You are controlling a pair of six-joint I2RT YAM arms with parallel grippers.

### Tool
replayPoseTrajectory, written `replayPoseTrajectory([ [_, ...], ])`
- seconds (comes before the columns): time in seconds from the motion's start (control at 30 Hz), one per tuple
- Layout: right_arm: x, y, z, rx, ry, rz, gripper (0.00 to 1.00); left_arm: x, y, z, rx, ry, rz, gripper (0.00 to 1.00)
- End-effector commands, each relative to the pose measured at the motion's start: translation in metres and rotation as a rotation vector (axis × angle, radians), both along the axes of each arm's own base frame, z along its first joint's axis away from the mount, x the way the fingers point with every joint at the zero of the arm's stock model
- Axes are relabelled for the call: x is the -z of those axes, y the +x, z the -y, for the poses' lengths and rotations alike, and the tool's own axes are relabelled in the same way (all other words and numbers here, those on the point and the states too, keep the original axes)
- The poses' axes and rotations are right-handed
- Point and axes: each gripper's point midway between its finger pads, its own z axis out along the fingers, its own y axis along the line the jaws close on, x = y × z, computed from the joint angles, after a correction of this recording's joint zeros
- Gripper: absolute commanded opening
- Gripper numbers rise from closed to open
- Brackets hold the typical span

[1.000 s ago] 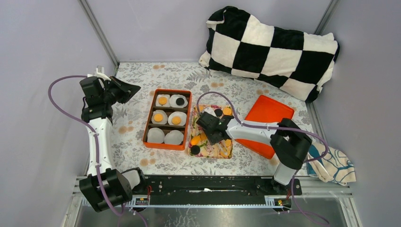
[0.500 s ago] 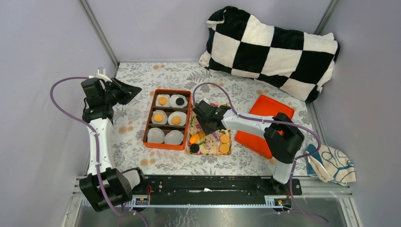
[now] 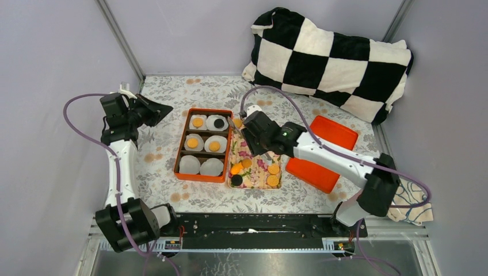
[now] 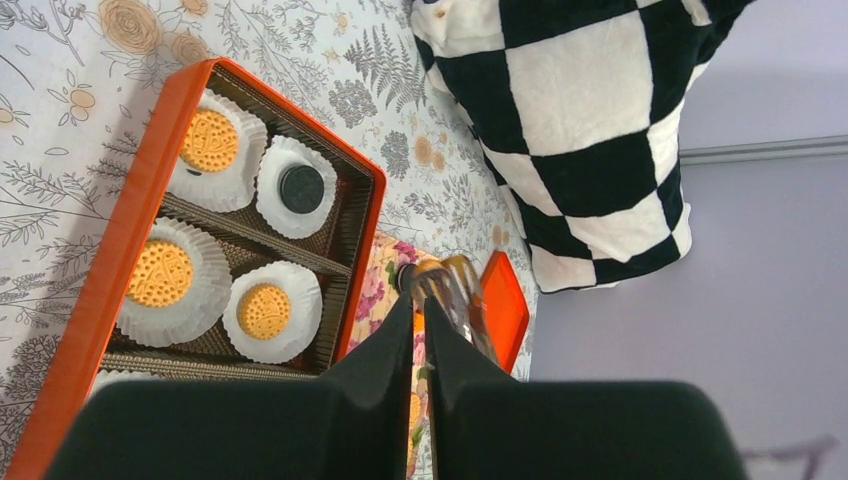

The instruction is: Pack the cookies

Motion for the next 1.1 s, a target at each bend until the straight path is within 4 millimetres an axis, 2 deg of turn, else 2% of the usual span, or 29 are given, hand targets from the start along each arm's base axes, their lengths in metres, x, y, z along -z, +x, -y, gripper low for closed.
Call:
replayPoseTrajectory([
  [0.0, -0.049, -0.022, -0.016, -0.079, 0.075, 0.062, 0.0, -0.004, 0.017, -0.013, -0.044, -0.012, -0.002, 0.1],
  [0.13, -0.052, -0.048, -0.049, -0.197, 0.116, 0.027, 0.0, -0.019, 0.029, -0.036, -0.116, -0.018, 0.004, 0.1],
  [0.3, -0.05, -0.082, -0.106, -0.377, 0.155, -0.019, 0.0, -0.044, 0.033, -0.054, -0.159, -0.025, 0.05, 0.1],
  [0.47, -0.032, -0.104, -0.147, -0.497, 0.144, -0.08, 0.0, -0.04, 0.029, -0.054, -0.152, -0.009, 0.046, 0.11],
  [0.63, -0.01, -0.101, -0.162, -0.522, 0.097, -0.087, 0.0, -0.028, 0.025, -0.053, -0.14, -0.01, 0.025, 0.11],
  [0.7, -0.005, -0.097, -0.165, -0.523, 0.08, -0.08, 0.04, -0.025, 0.025, -0.054, -0.138, -0.009, 0.023, 0.11],
  [0.73, -0.003, -0.095, -0.167, -0.524, 0.073, -0.075, 0.07, -0.025, 0.026, -0.054, -0.136, -0.009, 0.023, 0.11],
  [0.8, 0.001, -0.09, -0.17, -0.52, 0.059, -0.058, 0.22, -0.026, 0.026, -0.055, -0.136, -0.007, 0.025, 0.11],
  [0.87, 0.005, -0.085, -0.172, -0.513, 0.04, -0.044, 0.32, -0.027, 0.026, -0.055, -0.137, -0.005, 0.028, 0.12],
  [0.93, 0.006, -0.081, -0.175, -0.508, 0.033, -0.032, 0.33, -0.027, 0.026, -0.056, -0.137, -0.003, 0.028, 0.12],
  [1.03, 0.004, -0.076, -0.177, -0.49, 0.03, -0.013, 0.44, -0.027, 0.025, -0.056, -0.132, 0.002, 0.031, 0.12],
  [1.07, 0.003, -0.074, -0.177, -0.484, 0.028, -0.006, 0.45, -0.027, 0.025, -0.055, -0.128, 0.004, 0.033, 0.13],
])
